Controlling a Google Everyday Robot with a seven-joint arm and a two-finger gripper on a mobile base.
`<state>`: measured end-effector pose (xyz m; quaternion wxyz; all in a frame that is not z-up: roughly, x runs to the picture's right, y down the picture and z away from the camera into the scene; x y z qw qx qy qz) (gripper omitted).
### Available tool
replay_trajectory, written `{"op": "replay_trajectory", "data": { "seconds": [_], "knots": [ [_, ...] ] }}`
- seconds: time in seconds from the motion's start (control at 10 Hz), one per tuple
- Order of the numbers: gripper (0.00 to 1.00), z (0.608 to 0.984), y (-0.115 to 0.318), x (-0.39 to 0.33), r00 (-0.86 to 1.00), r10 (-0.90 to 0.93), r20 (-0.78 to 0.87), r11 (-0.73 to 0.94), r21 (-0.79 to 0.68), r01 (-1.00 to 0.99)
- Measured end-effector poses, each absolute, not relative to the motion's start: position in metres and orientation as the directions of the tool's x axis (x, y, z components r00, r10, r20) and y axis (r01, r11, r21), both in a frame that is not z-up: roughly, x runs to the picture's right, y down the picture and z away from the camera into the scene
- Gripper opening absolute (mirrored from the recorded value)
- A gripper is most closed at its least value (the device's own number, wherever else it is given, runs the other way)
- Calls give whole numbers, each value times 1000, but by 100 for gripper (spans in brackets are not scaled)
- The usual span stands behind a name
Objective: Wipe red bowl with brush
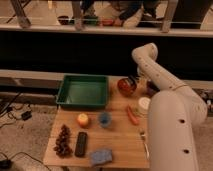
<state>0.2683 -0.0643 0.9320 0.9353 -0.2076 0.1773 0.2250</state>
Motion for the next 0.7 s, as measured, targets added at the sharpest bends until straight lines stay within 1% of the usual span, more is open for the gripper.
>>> {"op": "replay_trajectory", "data": {
  "seconds": [0.4,0.7],
  "knots": [
    [0,946,-78,233,851,337,-404,822,-315,-475],
    [0,945,-79,214,873,321,-369,834,-327,-445]
  ]
}}
